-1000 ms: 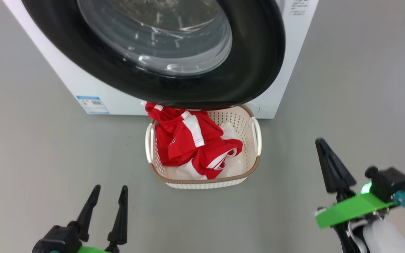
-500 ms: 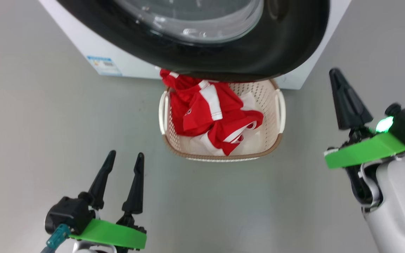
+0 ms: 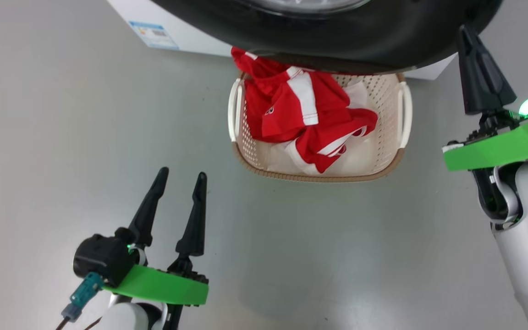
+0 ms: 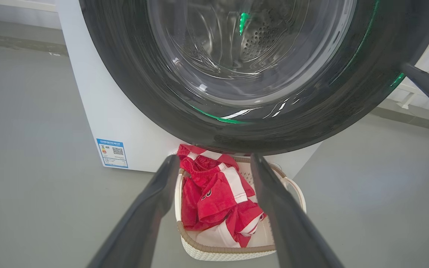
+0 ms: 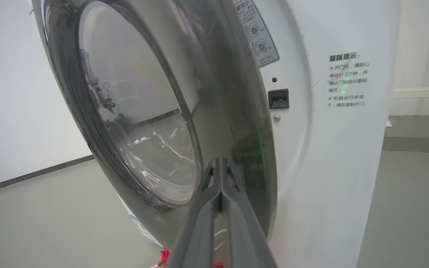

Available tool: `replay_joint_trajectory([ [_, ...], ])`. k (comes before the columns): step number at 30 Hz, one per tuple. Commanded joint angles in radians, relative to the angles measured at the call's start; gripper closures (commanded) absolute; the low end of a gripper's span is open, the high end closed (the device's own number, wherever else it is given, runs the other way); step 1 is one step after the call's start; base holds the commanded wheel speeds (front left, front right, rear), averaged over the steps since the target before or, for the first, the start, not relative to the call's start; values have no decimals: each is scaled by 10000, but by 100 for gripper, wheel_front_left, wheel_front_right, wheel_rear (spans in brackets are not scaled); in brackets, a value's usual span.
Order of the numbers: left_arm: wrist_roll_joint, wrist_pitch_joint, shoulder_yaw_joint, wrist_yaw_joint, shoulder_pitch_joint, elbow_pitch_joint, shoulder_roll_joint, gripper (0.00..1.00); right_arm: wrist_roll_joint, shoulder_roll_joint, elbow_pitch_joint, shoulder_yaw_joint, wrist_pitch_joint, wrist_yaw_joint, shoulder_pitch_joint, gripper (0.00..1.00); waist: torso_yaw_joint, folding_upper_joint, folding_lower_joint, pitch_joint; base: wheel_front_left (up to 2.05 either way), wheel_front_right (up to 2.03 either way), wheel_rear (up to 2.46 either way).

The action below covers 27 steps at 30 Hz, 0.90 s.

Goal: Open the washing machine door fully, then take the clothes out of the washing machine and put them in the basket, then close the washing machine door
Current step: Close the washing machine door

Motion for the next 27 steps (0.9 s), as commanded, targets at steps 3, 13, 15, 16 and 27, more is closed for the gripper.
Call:
replay_joint_trajectory([
  [3, -149, -80, 145, 94, -220, -317, 110, 0, 152, -43, -272, 177, -63, 2, -331, 100, 258, 0, 0, 509, 0, 0, 0],
  [13, -283, -80, -274, 225, -648, -587, 110, 0, 215, -309, -312, -95, -63, 2, -1137, 100, 517, 0, 0, 1244, 0, 0, 0],
  [15, -328, -80, -367, 248, -725, -634, 110, 0, 222, -378, -316, -160, -63, 2, -1310, 100, 600, 0, 0, 1354, 0, 0, 0],
  [16, -348, -80, -417, 259, -753, -656, 110, 0, 226, -407, -314, -194, -63, 2, -1389, 100, 641, 0, 0, 1401, 0, 0, 0],
  [27, -523, -80, -815, 416, -1023, -962, 110, 0, 331, -632, -349, -746, -63, 2, -2446, 100, 988, 0, 0, 1930, 0, 0, 0],
])
